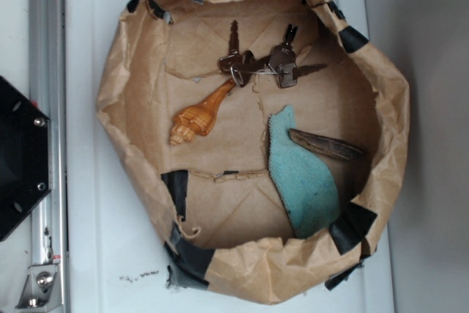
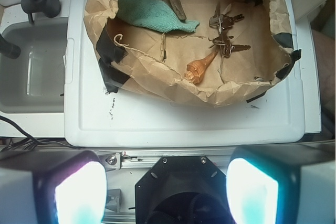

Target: Grab the silver keys.

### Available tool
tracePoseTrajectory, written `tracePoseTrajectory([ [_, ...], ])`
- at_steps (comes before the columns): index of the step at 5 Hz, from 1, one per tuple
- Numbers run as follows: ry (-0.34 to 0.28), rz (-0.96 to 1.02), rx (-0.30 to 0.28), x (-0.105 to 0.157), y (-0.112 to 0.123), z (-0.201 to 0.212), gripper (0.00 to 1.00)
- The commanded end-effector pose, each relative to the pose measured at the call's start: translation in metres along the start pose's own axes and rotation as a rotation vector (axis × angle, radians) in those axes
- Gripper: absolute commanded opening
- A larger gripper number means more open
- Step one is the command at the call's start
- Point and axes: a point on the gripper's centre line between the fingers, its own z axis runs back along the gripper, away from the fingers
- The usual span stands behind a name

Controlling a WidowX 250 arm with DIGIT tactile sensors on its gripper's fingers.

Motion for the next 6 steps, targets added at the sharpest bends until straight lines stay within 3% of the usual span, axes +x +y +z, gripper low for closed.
tracePoseTrajectory([
  [1, 0.0, 0.0, 0.0, 0.0, 0.0, 0.0, 1.0],
  [2, -0.11, -0.06, 0.017, 0.014, 0.008, -0.019, 1.0],
  [3, -0.149, -0.147, 0.045, 0.035, 0.031, -0.04, 1.0],
  [6, -0.149, -0.147, 0.045, 0.035, 0.031, -0.04, 1.0],
])
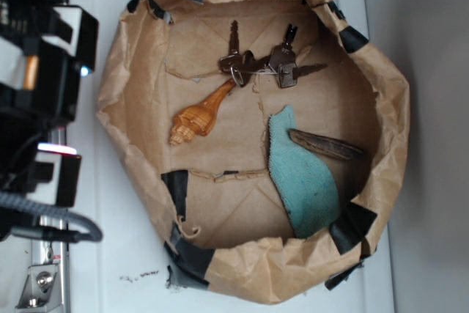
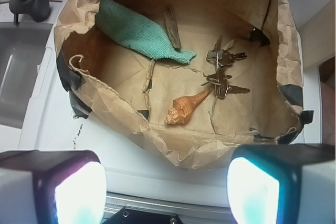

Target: Grab the silver keys.

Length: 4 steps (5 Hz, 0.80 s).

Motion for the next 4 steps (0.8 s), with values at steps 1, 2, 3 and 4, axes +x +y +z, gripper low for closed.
tracePoseTrajectory([
  [1, -0.013, 0.011, 0.009, 0.003, 0.003, 0.003, 1.0],
  [2, -0.012, 0.087, 0.02, 0.047, 0.003, -0.029, 1.0],
  [3, -0.023, 0.155, 0.025, 0.079, 0.008, -0.052, 1.0],
  [4, -0.028, 0.245, 0.045, 0.101, 0.017, -0.079, 1.0],
])
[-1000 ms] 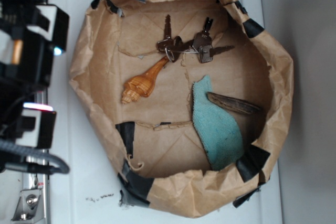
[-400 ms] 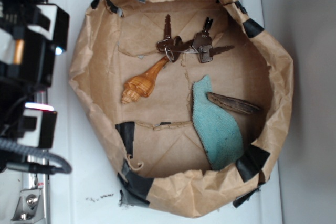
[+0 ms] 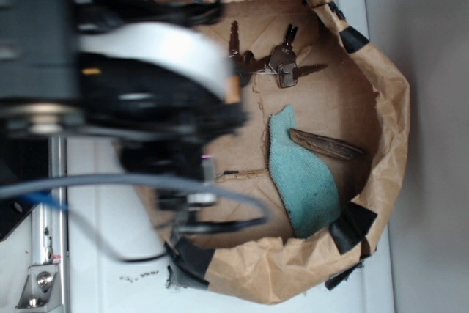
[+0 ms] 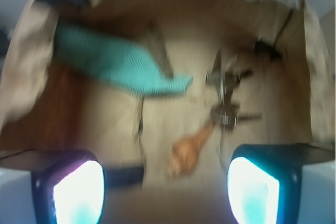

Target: Grab the silver keys.

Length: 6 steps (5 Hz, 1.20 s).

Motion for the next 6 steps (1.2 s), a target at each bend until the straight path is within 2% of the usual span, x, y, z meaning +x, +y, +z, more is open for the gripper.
tracePoseTrajectory([
  [1, -0.072, 0.152, 0.007, 0.044, 0.019, -0.041, 1.0],
  [2, -0.091, 0.164, 0.032, 0.038, 0.019, -0.065, 1.0],
  [3, -0.12, 0.122, 0.103, 0.021, 0.029, -0.078, 1.0],
  [4, -0.134, 0.134, 0.144, 0.016, 0.054, -0.075, 1.0],
  [5, -0.152, 0.164, 0.168, 0.022, 0.073, -0.071, 1.0],
  [6, -0.164, 0.195, 0.23, 0.034, 0.079, -0.079, 1.0],
])
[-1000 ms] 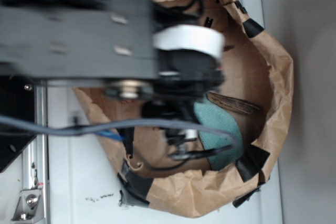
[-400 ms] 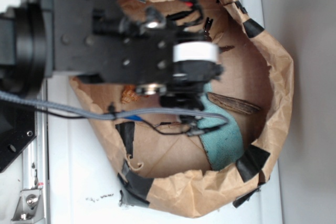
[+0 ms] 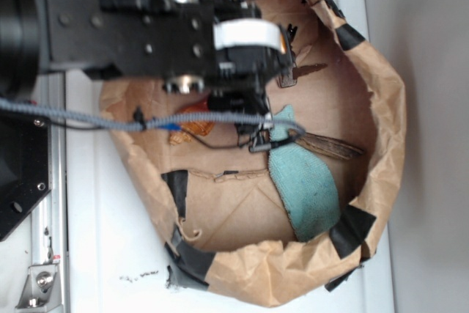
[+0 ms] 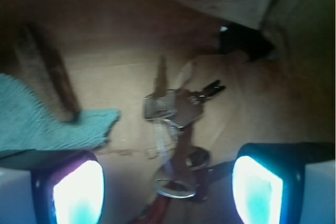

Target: Grab the silver keys.

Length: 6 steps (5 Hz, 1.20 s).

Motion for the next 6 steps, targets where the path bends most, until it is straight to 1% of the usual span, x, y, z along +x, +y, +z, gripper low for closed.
tracePoseTrajectory([
  [1, -0.049, 0.015, 0.123, 0.024, 0.006, -0.016, 1.0],
  [3, 0.001, -0.05, 0.175, 0.013, -0.013, -0.045, 1.0],
  [4, 0.005, -0.027, 0.167, 0.007, -0.007, -0.047, 0.0],
  [5, -0.001, -0.024, 0.161, 0.003, -0.002, -0.047, 0.0],
  [6, 0.0, -0.003, 0.169, 0.0, 0.003, -0.049, 0.0],
])
